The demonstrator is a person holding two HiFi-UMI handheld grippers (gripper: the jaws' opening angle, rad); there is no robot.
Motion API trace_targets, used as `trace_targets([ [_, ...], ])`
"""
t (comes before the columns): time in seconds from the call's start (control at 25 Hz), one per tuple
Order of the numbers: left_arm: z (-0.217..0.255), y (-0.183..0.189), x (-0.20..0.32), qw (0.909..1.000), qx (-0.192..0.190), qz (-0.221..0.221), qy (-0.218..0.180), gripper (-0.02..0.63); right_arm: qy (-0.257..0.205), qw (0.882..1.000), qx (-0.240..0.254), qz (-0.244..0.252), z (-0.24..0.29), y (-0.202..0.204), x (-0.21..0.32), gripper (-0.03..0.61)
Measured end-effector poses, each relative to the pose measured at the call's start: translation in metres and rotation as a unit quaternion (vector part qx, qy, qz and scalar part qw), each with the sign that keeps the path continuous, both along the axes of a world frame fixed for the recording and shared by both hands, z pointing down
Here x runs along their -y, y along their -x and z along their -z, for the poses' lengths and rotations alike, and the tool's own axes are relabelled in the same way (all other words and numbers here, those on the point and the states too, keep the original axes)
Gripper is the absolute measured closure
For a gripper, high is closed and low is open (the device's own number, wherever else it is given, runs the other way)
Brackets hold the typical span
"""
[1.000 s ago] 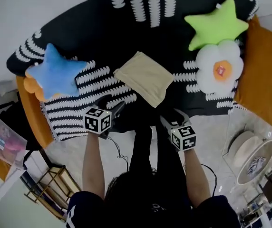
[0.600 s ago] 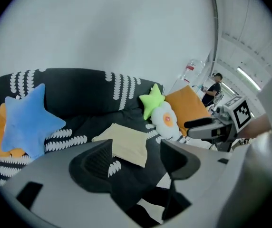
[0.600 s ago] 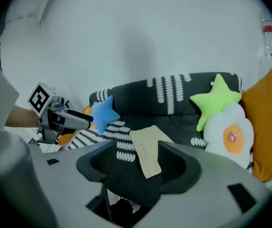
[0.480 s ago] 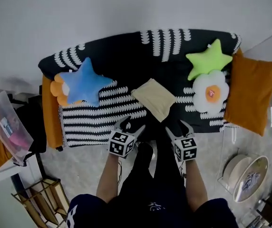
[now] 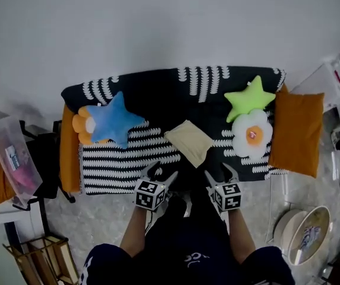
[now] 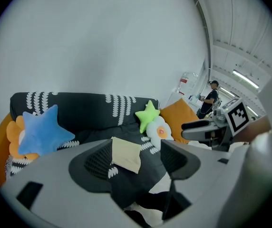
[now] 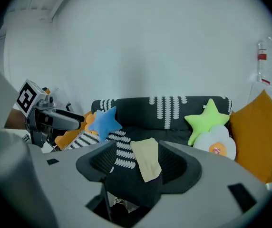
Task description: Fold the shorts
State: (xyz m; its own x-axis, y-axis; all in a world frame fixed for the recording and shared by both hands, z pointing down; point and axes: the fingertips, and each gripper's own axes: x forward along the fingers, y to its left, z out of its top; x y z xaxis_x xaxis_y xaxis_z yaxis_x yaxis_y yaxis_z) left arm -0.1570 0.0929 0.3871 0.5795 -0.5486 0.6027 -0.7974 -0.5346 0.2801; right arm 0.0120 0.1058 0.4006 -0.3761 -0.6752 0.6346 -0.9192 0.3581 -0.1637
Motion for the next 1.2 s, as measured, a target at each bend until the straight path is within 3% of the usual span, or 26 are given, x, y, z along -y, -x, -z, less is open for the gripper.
trace_targets([
  [0.4, 0.082, 0.0, 0.017, 0.9931, -0.048, 0.036, -0.101, 0.313, -0.099, 0.995, -0.027, -0.002, 0.075, -0.002, 0.015, 0.299],
  [0.64, 0.126, 0.004, 0.023, 0.9848, -0.033, 0.03, -0.168, 0.314, -0.165, 0.986, -0.026, -0.011, 0.126, -0.004, 0.032, 0.299],
  [0.92, 0.194, 0.01, 0.037, 0.9635, -0.053, 0.049, -0.258, 0.314, -0.255, 0.967, -0.026, -0.014, 0.195, -0.003, 0.047, 0.298],
  [1.2, 0.256, 0.008, 0.04, 0.9427, -0.074, 0.042, -0.322, 0.314, -0.331, 0.944, -0.017, 0.001, 0.262, 0.011, 0.052, 0.291],
])
